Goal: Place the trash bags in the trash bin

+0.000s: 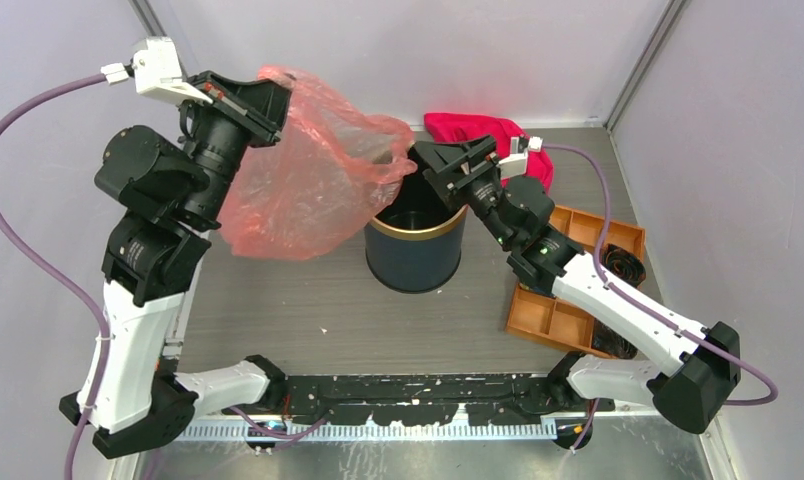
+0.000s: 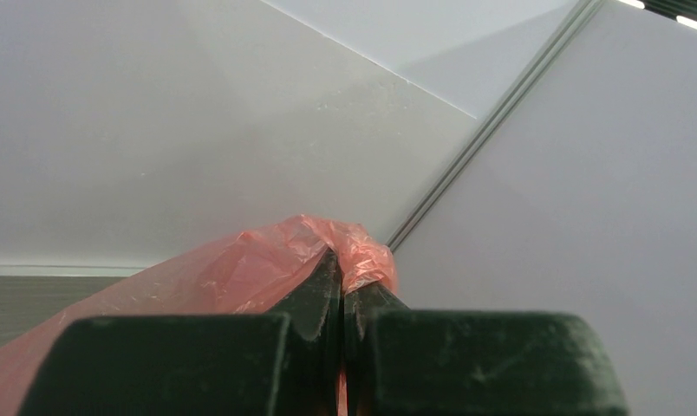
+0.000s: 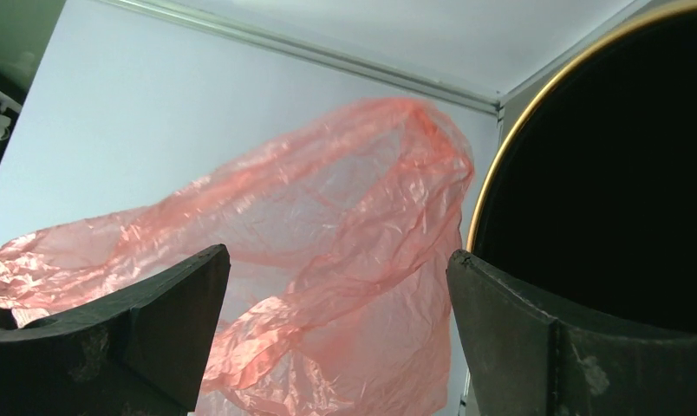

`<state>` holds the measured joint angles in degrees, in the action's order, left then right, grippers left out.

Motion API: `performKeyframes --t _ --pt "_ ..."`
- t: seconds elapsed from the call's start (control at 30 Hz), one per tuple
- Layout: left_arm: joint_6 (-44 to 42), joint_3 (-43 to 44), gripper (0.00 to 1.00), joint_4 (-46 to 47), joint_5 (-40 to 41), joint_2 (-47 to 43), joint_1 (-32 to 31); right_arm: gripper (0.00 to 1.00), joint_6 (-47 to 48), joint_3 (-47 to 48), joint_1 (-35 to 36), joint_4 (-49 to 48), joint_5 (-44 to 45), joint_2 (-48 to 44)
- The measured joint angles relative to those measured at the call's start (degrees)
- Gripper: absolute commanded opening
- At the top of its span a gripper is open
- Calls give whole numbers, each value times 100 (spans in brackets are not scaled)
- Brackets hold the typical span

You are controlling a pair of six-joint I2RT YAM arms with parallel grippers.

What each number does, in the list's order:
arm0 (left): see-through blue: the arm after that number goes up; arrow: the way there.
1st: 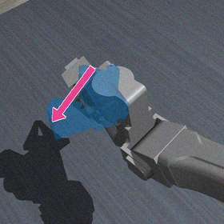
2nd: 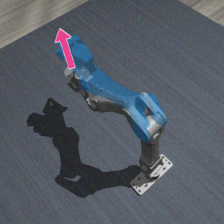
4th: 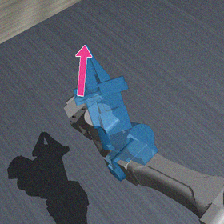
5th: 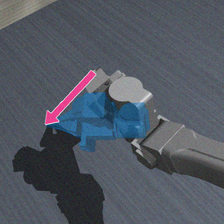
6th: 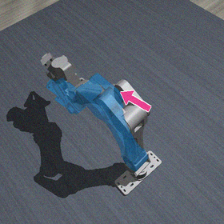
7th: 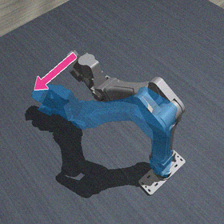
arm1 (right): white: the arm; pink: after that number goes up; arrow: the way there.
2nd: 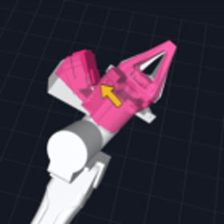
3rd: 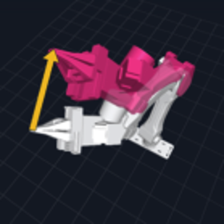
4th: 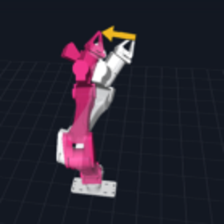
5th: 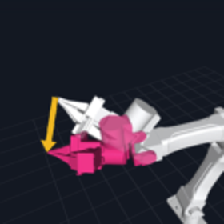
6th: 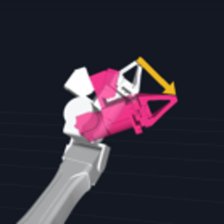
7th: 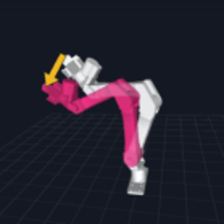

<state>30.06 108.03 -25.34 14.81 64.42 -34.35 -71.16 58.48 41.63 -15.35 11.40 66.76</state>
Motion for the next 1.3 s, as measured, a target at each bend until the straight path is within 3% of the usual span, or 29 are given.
performKeyframes --t 0.3,0.43,0.5,0.63,0.8,0.9,0.97,1.17,1.23,1.3 --pt "122 61 0 24 -223 238 0 100 -299 2 4 389 -146 39" --pt "164 61 0 24 -310 286 0 90 -293 2 4 442 -94 90" --pt "188 76 0 20 -343 297 0 83 -236 2 4 487 2 90" --pt "240 262 0 -4 -435 369 0 49 87 52 4 688 343 74" --pt "254 518 0 -33 -577 398 0 21 531 448 2 960 575 76" --pt "251 636 0 -68 -632 409 0 16 710 737 2 975 577 96" --pt "251 708 0 -107 -671 431 0 21 835 894 4 994 570 140" --pt "245 861 0 -262 -758 546 0 77 1335 1106 4 1473 579 240" --pt "238 911 0 -289 -785 588 0 87 1440 1093 -4 1657 599 238" --pt "232 940 1 -293 -809 616 0 89 1532 1027 -39 1733 599 225"
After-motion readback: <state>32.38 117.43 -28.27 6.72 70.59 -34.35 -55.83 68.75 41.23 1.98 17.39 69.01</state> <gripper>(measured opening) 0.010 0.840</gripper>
